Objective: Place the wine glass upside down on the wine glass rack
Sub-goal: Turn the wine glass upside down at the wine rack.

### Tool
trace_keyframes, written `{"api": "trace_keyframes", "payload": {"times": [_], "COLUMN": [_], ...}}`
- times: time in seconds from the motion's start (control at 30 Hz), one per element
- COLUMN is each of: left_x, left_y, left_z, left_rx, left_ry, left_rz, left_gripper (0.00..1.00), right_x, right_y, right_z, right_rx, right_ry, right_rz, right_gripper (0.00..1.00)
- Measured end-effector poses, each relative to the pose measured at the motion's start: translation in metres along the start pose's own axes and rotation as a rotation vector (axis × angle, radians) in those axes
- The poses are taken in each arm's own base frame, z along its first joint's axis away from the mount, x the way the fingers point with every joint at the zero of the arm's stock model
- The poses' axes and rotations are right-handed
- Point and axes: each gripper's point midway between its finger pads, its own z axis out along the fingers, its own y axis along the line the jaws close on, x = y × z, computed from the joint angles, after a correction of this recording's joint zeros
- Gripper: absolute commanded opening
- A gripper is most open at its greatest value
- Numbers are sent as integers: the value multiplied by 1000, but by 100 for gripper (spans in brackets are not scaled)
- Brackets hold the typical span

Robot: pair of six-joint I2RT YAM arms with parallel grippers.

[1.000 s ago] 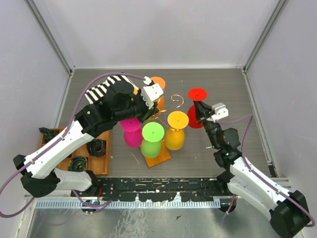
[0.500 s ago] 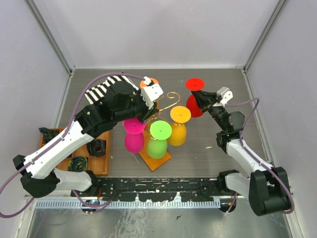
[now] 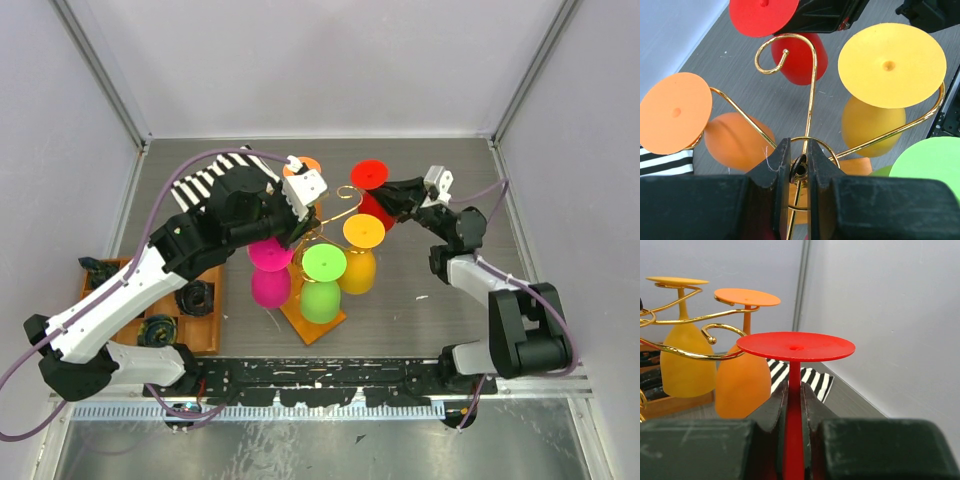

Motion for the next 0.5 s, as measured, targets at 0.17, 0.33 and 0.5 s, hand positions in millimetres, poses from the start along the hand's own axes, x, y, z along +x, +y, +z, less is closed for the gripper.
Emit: {"api": "trace_keyframes", "payload": {"times": [0.17,0.33,0.5], "left_x": [0,0,0], "left_y": [1,2,2], "left_z": [0,0,0], "left_rx": [-2,-6,-6], "left_ry": [-1,-6,-6], "left_rz": [-1,-2,-3], "left_gripper": [1,0,0], "right_x": [8,16,12], "right_y": [2,-2,-3], "right_z": [9,18,25], "right_rx": [-73,-111,-143], "right_ry": [-22,-13,-18], "right_rz": [60,118,134], "right_gripper": [1,1,1]}}
